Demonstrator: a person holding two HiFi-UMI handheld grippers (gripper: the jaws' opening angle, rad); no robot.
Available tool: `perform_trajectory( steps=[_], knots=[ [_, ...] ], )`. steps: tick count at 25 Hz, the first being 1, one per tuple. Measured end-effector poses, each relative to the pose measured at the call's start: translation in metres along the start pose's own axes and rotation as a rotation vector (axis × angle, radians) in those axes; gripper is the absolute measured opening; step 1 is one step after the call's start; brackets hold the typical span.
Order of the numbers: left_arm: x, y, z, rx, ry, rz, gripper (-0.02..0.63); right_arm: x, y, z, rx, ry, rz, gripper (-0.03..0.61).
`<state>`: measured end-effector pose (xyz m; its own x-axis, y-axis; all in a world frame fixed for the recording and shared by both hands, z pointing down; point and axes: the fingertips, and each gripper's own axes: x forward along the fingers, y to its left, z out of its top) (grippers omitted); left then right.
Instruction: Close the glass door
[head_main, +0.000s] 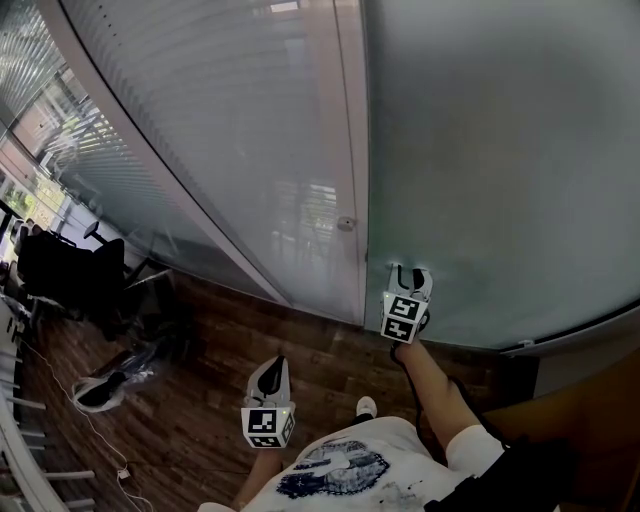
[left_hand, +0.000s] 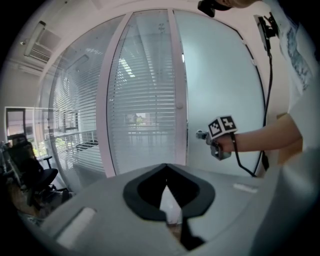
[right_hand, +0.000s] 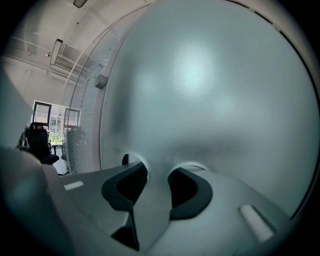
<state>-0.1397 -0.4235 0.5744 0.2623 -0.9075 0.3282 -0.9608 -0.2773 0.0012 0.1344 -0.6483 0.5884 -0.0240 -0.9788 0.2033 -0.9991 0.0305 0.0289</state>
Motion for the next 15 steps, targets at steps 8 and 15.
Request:
perform_trajectory(
  steps=[8, 15],
  knots=[
    [0.010, -0.001, 0.001, -0.004, 0.006, -0.001, 0.000, 0.013, -0.007, 0.003, -0.001, -0.005, -0.021, 0.130],
    [0.017, 0.003, 0.006, -0.010, 0.008, 0.006, 0.000, 0.026, -0.014, 0.009, 0.000, -0.001, -0.040, 0.130]
  ],
)
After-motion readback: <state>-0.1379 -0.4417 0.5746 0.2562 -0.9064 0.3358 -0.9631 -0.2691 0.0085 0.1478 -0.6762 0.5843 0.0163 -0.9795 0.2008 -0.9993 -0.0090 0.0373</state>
